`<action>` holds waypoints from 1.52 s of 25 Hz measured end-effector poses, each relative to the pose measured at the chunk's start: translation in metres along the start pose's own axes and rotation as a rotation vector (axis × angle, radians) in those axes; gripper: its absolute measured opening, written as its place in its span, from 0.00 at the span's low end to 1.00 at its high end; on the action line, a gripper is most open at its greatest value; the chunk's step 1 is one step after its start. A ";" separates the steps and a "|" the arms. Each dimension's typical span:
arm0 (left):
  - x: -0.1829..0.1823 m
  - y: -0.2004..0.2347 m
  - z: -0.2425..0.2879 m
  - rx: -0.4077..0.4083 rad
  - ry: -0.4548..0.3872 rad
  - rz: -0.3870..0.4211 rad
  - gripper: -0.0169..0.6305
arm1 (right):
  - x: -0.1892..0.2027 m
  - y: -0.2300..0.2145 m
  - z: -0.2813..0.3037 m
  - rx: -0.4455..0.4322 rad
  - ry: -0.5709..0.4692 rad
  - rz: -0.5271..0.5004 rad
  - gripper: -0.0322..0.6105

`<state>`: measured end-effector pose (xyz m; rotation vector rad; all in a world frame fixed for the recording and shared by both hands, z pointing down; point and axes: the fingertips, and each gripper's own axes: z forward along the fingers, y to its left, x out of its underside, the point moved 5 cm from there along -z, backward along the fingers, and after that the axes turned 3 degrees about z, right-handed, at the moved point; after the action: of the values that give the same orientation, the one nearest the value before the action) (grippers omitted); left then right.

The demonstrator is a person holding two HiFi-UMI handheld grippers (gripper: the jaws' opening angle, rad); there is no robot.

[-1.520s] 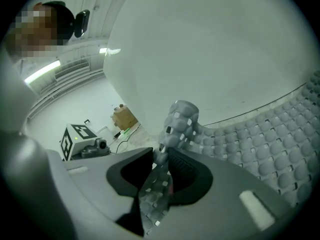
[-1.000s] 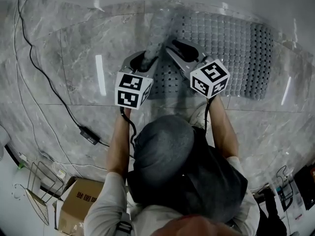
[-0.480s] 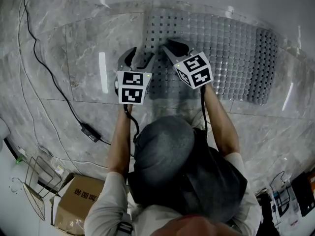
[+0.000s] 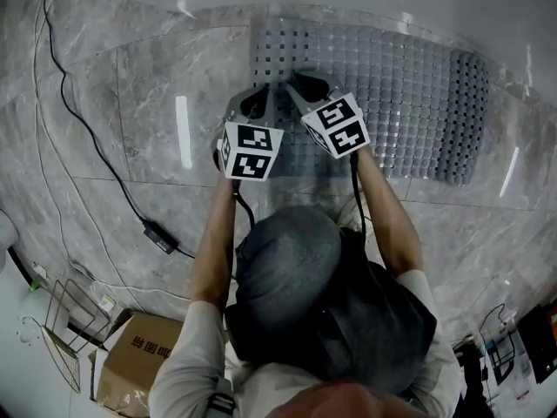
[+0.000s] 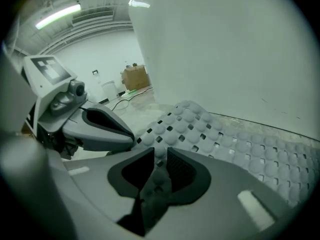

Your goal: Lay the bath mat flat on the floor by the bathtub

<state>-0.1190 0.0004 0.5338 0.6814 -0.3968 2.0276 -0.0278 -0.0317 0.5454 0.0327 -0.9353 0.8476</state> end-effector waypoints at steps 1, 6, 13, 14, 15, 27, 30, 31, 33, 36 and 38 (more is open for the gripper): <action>0.001 0.000 0.004 0.001 0.013 0.000 0.03 | 0.000 0.000 -0.002 -0.002 -0.005 -0.002 0.18; 0.009 -0.001 0.026 0.002 0.100 0.020 0.03 | 0.006 -0.023 -0.034 0.038 -0.074 0.080 0.18; 0.009 0.010 0.032 -0.014 0.108 0.037 0.03 | 0.028 -0.070 -0.096 0.169 -0.184 0.226 0.18; 0.009 0.012 0.034 -0.016 0.115 0.041 0.03 | 0.031 -0.073 -0.102 0.182 -0.187 0.229 0.18; 0.008 0.014 0.035 -0.010 0.123 0.040 0.03 | 0.034 -0.075 -0.107 0.194 -0.186 0.230 0.18; 0.000 0.021 0.042 -0.014 0.101 0.058 0.03 | 0.048 -0.081 -0.128 0.237 -0.213 0.258 0.18; -0.002 0.015 0.035 -0.008 0.053 0.050 0.03 | 0.041 -0.078 -0.138 0.250 -0.242 0.237 0.18; -0.007 0.011 0.031 0.005 0.026 0.053 0.03 | 0.038 -0.077 -0.142 0.255 -0.253 0.226 0.18; -0.021 0.002 0.022 0.042 -0.035 0.070 0.03 | 0.033 -0.074 -0.150 0.271 -0.271 0.197 0.18; -0.044 -0.014 0.009 0.108 -0.133 0.087 0.03 | 0.023 -0.070 -0.163 0.304 -0.293 0.151 0.12; -0.065 -0.023 -0.002 0.153 -0.211 0.080 0.03 | 0.015 -0.066 -0.174 0.328 -0.317 0.120 0.09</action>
<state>-0.0733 -0.0304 0.4932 0.9928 -0.3989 2.0832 0.1403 -0.0030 0.4700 0.4075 -1.0919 1.1223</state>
